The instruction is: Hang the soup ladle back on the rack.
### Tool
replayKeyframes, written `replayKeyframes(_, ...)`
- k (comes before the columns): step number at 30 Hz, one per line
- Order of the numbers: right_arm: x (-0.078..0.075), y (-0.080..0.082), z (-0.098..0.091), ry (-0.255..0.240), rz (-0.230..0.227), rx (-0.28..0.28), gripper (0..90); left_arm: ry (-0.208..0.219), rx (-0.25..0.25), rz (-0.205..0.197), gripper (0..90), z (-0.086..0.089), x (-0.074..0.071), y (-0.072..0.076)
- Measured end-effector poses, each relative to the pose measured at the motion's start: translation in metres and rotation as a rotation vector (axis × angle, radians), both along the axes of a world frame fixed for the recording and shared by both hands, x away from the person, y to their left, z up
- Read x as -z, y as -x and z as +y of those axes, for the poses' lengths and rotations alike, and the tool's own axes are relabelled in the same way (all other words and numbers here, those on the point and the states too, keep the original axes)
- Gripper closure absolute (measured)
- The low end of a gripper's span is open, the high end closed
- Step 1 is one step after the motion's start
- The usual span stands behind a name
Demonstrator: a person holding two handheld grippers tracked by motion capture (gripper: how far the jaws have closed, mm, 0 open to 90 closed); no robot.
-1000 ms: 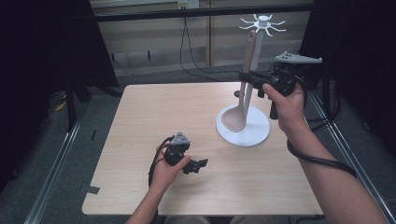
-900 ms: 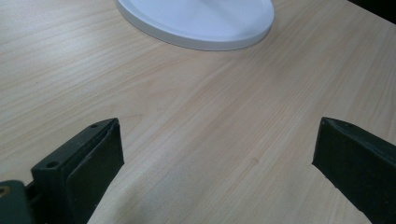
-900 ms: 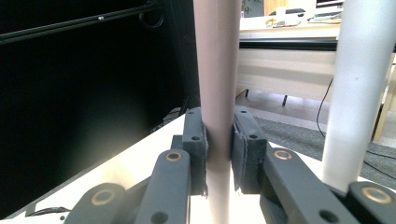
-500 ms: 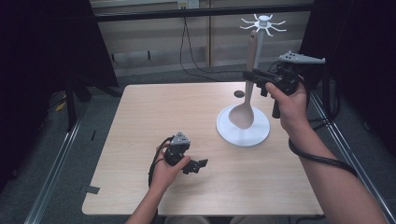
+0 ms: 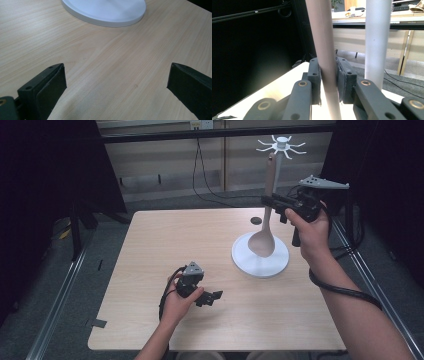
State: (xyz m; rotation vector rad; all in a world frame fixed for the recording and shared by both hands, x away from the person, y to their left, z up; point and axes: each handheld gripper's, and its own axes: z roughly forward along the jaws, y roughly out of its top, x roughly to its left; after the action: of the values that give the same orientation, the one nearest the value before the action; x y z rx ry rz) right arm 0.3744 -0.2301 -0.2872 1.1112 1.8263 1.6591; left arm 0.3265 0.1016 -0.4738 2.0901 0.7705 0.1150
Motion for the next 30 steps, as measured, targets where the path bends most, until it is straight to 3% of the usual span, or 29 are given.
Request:
replayKeyframes(22,-0.0007,-0.0007,-0.0001,0.012,0.005,0.021,71.0,-0.007,0.009,-0.004,2.0,-0.0001,0.0001,0.0001)
replayKeyframes(30,-0.0003,-0.0005,0.0005,0.014,0.010,0.027,64.7,-0.008,0.011,-0.005,1.9,0.0002,-0.0004,0.0001)
